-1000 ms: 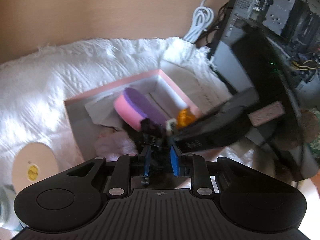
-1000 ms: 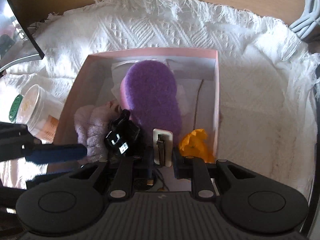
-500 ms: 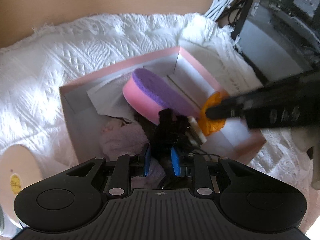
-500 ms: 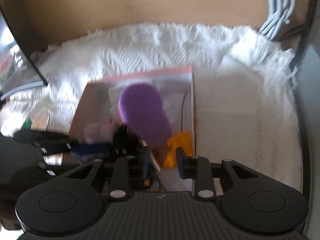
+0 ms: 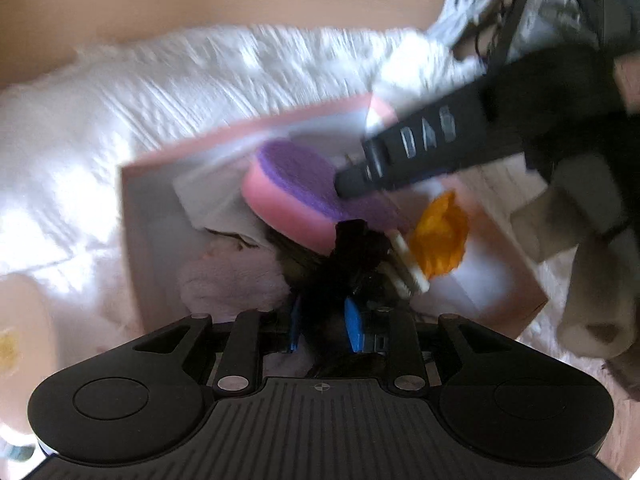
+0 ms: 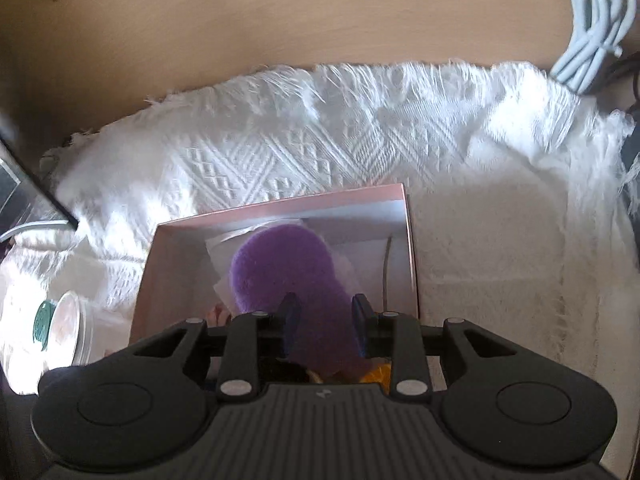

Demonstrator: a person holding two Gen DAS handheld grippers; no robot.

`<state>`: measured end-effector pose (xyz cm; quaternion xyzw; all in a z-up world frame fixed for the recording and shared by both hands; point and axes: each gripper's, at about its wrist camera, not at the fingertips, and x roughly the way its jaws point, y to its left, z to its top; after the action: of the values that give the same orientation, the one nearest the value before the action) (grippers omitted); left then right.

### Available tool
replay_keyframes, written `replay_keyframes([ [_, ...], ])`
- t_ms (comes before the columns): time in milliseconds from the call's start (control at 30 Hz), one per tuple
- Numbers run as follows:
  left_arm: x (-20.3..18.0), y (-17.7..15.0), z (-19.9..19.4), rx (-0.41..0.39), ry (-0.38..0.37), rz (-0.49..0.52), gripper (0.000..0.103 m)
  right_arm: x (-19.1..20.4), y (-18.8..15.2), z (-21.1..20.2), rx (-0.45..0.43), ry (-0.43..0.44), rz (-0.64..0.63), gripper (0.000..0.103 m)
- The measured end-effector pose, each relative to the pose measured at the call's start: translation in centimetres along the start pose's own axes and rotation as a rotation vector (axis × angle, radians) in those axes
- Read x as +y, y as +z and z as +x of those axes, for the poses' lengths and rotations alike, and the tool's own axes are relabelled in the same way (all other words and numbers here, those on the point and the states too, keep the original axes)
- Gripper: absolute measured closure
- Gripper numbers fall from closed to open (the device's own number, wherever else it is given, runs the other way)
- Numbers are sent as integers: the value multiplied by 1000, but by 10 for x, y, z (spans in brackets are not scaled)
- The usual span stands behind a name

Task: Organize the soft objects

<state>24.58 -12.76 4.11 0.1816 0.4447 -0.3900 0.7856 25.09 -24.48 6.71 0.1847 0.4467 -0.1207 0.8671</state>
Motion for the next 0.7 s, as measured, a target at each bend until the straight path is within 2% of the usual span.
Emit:
replay_keyframes([
  [67, 2, -11, -24, -82, 9, -69, 78, 4, -9, -9, -45, 13, -68, 72],
  [133, 2, -19, -41, -137, -6, -97, 78, 7, -18, -20, -105, -21, -103, 70],
  [267, -4, -47, -81, -361, 98, -91, 78, 9, -34, -52, -230, 20, -169, 59],
  [400, -12, -90, -108, -493, 223, -164, 78, 6, -58, -85, -407, 51, -217, 42],
  [500, -26, -135, -122, -526, 339, -236, 78, 4, -84, -104, -509, 118, -307, 35],
  [567, -31, -166, -125, -510, 403, -335, 78, 6, -107, -108, -523, 143, -407, 33],
  [633, -33, -195, -128, -487, 401, -467, 78, 11, -128, -105, -461, 152, -483, 33],
  [700, -38, -214, -121, -441, 411, -558, 78, 14, -148, -95, -346, 175, -530, 33],
])
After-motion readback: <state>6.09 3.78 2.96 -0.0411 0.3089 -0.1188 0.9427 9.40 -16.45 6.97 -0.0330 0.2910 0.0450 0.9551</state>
